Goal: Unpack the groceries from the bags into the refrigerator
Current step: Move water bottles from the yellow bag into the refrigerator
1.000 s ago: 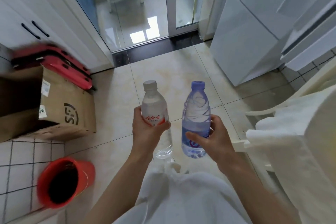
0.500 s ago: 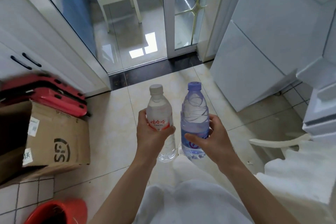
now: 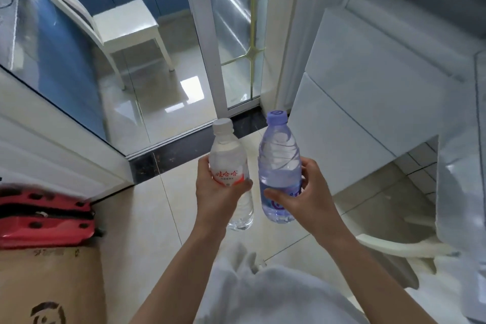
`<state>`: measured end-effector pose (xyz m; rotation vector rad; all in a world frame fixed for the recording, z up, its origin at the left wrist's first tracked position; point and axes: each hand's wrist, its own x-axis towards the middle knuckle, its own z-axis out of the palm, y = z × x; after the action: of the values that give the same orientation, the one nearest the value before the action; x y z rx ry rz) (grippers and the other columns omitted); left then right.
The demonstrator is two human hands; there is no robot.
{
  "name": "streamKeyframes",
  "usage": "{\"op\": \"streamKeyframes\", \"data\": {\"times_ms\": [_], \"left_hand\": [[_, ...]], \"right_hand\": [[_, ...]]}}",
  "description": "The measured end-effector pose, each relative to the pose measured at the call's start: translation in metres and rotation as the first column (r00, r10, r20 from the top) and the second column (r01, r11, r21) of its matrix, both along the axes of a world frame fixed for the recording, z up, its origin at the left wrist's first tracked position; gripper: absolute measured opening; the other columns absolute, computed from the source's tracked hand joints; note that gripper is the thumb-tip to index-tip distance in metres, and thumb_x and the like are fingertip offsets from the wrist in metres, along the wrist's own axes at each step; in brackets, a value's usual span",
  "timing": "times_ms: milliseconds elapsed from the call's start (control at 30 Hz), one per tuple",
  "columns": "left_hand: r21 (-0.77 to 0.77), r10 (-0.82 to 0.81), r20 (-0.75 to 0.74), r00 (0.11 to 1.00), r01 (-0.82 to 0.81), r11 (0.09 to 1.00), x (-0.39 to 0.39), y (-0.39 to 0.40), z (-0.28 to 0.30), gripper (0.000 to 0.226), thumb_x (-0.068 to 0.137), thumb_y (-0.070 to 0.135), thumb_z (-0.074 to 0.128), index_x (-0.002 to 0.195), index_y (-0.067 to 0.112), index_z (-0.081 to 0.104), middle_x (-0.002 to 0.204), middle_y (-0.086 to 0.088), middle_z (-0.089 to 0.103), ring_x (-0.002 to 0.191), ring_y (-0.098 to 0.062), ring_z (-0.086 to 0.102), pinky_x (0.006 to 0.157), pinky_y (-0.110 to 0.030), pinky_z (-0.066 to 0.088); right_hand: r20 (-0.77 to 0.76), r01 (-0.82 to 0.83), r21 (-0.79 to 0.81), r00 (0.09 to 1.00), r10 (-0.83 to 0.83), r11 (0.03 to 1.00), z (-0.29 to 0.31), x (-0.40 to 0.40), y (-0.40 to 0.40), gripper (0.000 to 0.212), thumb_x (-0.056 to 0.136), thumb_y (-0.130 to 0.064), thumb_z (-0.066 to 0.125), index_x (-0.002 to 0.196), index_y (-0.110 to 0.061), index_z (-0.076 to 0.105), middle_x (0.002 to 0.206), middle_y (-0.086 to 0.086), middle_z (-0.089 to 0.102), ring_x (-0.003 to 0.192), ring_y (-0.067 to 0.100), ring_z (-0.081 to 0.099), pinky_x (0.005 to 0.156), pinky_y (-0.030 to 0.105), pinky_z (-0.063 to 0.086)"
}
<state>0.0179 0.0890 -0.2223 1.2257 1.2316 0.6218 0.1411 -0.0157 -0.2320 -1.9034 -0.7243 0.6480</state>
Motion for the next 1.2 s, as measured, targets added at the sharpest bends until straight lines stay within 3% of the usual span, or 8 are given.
{"op": "streamKeyframes", "data": {"times_ms": [100,200,300,400,633,800,967,1200], "left_hand": [[0.011,-0.076,0.001,0.997,0.076,0.997,0.030,0.035,-0.001,0.074,0.062,-0.003,0.085,0.118,0.026,0.047,0.105,0.005,0.059,0.093,-0.011,0.060,0.069,-0.020,0.047],[0.019,-0.165,0.007,0.986,0.165,0.986,0.058,0.074,-0.002,0.074,0.061,-0.002,0.085,0.119,0.024,0.048,0.105,0.003,0.060,0.093,-0.012,0.062,0.067,-0.019,0.048],[0.030,-0.262,0.012,0.965,0.262,0.965,0.087,0.114,0.000,0.071,0.061,-0.002,0.085,0.115,0.026,0.049,0.101,0.005,0.062,0.086,-0.006,0.062,0.058,-0.010,0.045],[0.057,-0.365,0.000,0.931,0.364,0.930,0.118,0.153,0.006,0.067,0.061,0.000,0.086,0.111,0.026,0.050,0.099,0.005,0.061,0.083,-0.004,0.061,0.053,-0.006,0.045],[0.129,-0.565,-0.002,0.825,0.560,0.818,0.186,0.216,0.009,0.064,0.059,0.000,0.085,0.100,0.034,0.050,0.094,0.007,0.062,0.075,0.003,0.061,0.058,-0.008,0.047],[0.145,-0.664,-0.031,0.747,0.661,0.736,0.243,0.234,0.012,0.064,0.058,0.006,0.088,0.105,0.030,0.052,0.094,0.008,0.062,0.078,0.000,0.062,0.063,-0.015,0.049],[0.198,-0.740,-0.009,0.673,0.726,0.658,0.312,0.234,0.025,0.065,0.058,0.008,0.088,0.106,0.030,0.051,0.093,0.009,0.063,0.083,-0.007,0.063,0.063,-0.019,0.049],[0.351,-0.787,0.047,0.615,0.727,0.590,0.424,0.220,0.063,0.062,0.059,0.010,0.089,0.096,0.038,0.048,0.091,0.013,0.062,0.075,0.009,0.060,0.056,-0.008,0.046]], "right_hand": [[-0.018,0.084,0.008,0.996,-0.083,0.996,-0.001,0.022,0.026,0.063,0.061,-0.022,0.088,0.110,-0.020,0.049,0.097,-0.013,0.060,0.087,0.005,0.062,0.070,0.008,0.048],[-0.014,0.171,0.021,0.985,-0.171,0.985,-0.003,0.044,0.054,0.065,0.060,-0.022,0.090,0.112,-0.017,0.051,0.099,-0.007,0.064,0.087,0.008,0.064,0.072,0.014,0.050],[-0.030,0.268,0.038,0.963,-0.267,0.963,0.000,0.064,0.084,0.065,0.059,-0.019,0.090,0.112,-0.018,0.053,0.098,-0.008,0.066,0.084,0.005,0.065,0.070,0.018,0.052],[-0.023,0.345,0.053,0.939,-0.344,0.937,0.007,0.084,0.112,0.058,0.062,-0.016,0.088,0.110,-0.019,0.055,0.096,-0.009,0.066,0.084,0.003,0.064,0.069,0.016,0.053],[-0.120,0.555,0.094,0.831,-0.544,0.827,0.015,0.117,0.155,0.057,0.065,-0.010,0.086,0.111,-0.018,0.053,0.094,-0.006,0.067,0.082,0.005,0.066,0.067,0.020,0.055],[-0.157,0.671,0.102,0.740,-0.654,0.735,0.021,0.141,0.159,0.056,0.065,-0.003,0.085,0.108,-0.020,0.052,0.086,-0.009,0.067,0.075,0.003,0.065,0.061,0.018,0.052],[-0.075,0.734,0.142,0.678,-0.732,0.665,0.038,0.190,0.155,0.057,0.062,-0.009,0.087,0.104,-0.025,0.052,0.094,-0.008,0.065,0.081,0.002,0.063,0.064,0.015,0.050],[-0.016,0.736,0.267,0.649,-0.761,0.622,0.072,0.295,0.146,0.060,0.062,-0.009,0.087,0.110,-0.021,0.053,0.099,-0.006,0.065,0.082,0.002,0.063,0.065,0.015,0.050]]}}
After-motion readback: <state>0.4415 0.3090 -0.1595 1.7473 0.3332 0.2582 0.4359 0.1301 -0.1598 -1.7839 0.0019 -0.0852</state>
